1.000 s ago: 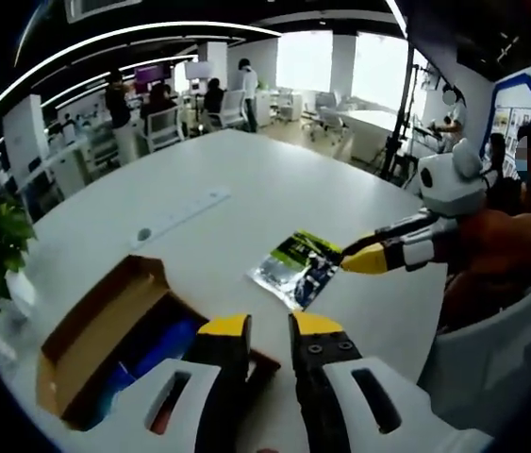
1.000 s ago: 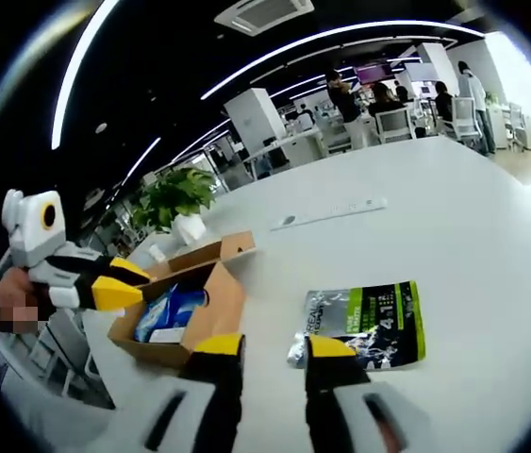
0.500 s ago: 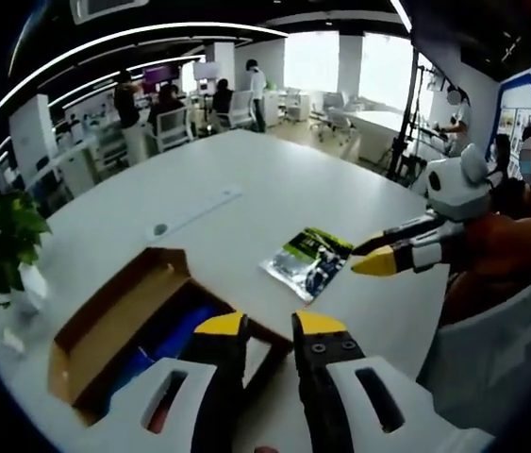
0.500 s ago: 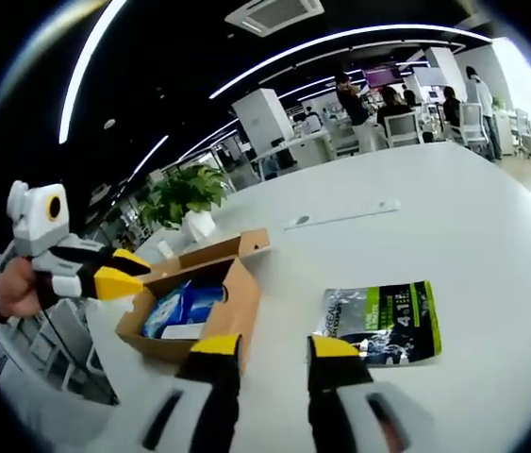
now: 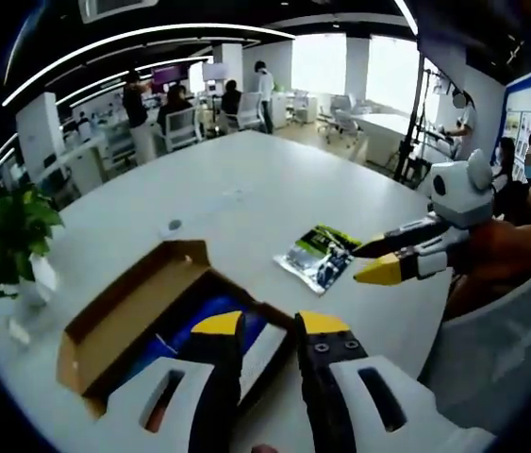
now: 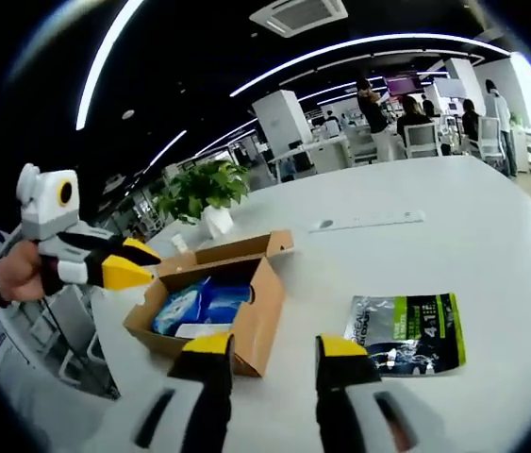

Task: Operate the shoe box by opening the lid, removing the specified soft item, and placing it in the target area until the item is outside and the box remains undamaged.

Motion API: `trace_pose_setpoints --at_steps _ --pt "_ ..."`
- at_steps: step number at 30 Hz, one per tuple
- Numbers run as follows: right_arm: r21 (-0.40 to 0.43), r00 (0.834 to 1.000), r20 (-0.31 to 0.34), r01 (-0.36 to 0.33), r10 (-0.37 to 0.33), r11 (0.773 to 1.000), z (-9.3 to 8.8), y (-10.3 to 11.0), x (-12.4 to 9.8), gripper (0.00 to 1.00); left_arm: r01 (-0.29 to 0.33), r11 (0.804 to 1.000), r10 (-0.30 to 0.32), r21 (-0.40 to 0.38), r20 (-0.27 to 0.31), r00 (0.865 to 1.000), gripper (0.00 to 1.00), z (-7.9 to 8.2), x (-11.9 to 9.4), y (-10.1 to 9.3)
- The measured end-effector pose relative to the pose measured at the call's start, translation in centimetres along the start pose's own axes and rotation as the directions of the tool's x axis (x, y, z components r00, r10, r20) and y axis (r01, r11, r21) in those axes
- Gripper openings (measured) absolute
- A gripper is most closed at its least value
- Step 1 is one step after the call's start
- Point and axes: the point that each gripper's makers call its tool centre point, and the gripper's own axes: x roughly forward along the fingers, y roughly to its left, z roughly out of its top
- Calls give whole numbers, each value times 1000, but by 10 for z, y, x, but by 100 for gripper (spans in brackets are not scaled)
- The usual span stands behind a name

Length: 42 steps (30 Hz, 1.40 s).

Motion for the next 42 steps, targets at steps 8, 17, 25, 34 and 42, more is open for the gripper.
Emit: trace_pose_setpoints --at_steps 8,17,25,34,42 --pt "-54 1000 8 -24 24 998 -8 16 4 34 1 1000 -1 12 -6 1000 22 -9 -3 0" --pt "-132 997 6 -75 76 988 -16 37 4 43 -33 999 33 -8 -2 999 23 -19 -11 16" --pt "-187 995 19 -90 96 978 -15 44 1 54 -62 998 62 -31 -13 998 29 -36 -21 26" --pt "-193 995 4 -92 95 977 -25 56 -6 54 -85 994 83 -71 -26 996 32 -56 -30 35" --pt "-189 992 -14 -129 129 974 -33 66 -2 54 -110 987 109 -118 -17 994 32 -71 -36 39"
